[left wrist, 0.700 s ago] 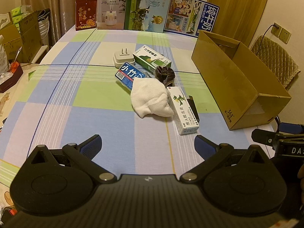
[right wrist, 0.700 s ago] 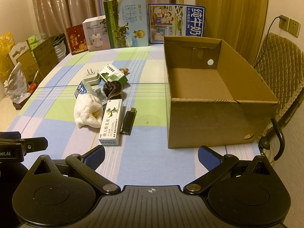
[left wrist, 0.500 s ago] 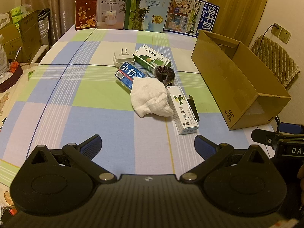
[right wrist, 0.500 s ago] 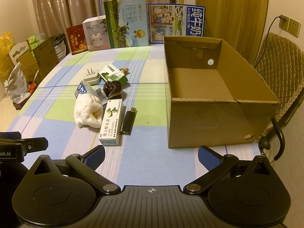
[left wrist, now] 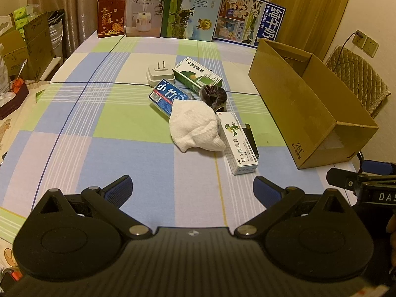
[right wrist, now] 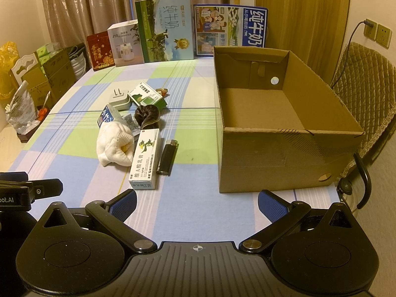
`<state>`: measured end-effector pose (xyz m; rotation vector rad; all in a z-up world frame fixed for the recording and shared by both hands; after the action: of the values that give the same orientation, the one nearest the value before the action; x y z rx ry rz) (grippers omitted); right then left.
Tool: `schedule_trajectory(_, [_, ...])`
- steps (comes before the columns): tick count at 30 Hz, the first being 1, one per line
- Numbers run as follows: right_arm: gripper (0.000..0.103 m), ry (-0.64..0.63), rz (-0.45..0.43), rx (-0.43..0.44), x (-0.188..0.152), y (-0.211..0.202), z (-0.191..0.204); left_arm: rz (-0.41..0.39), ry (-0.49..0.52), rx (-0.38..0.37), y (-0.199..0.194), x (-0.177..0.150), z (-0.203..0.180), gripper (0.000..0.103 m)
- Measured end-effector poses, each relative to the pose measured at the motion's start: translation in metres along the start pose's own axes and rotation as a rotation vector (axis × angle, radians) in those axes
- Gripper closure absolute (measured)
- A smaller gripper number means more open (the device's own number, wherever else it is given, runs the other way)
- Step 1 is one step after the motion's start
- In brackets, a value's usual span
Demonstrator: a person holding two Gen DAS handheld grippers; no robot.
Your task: Organize objects
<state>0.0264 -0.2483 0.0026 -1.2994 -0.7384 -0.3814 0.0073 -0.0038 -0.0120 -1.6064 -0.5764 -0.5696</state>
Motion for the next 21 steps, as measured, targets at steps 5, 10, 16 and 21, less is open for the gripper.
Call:
schedule_trajectory(5, [0.002,0.003,-0.018,0.005,0.003,-0.007,-0.001,0.001,-0.013,-0.006,-0.001,0.001,0.003,0.001])
schedule_trajectory(10, [0.002,-0.007,-0.04,0.052,0.004,-0.01,0.008,-0.011,-0.074,-0.046,-0.009,0.008,0.016,0.001])
schedule_trajectory(16, [0.002,-0.039,-0.048,0.143,0.004,-0.002,0.033,-0.039,-0.029,-0.017,-0.015,0.023,0.026,0.001])
schedule_trajectory(21, [0.005,-0.058,-0.03,0.169,0.006,0.022,0.042,-0.049,-0.003,-0.017,-0.009,0.04,0.038,0.001])
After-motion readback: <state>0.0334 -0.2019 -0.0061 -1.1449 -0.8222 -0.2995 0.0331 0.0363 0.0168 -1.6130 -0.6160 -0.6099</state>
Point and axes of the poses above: each gripper's, at about its wrist camera, not at the fingertips, and y roughly the way its jaws point, z to its left, x to its top, the point moved 1 cm from there along y, roughly the way its jaws point, and after that the axes turned 3 degrees about y, right-handed, at the moved point
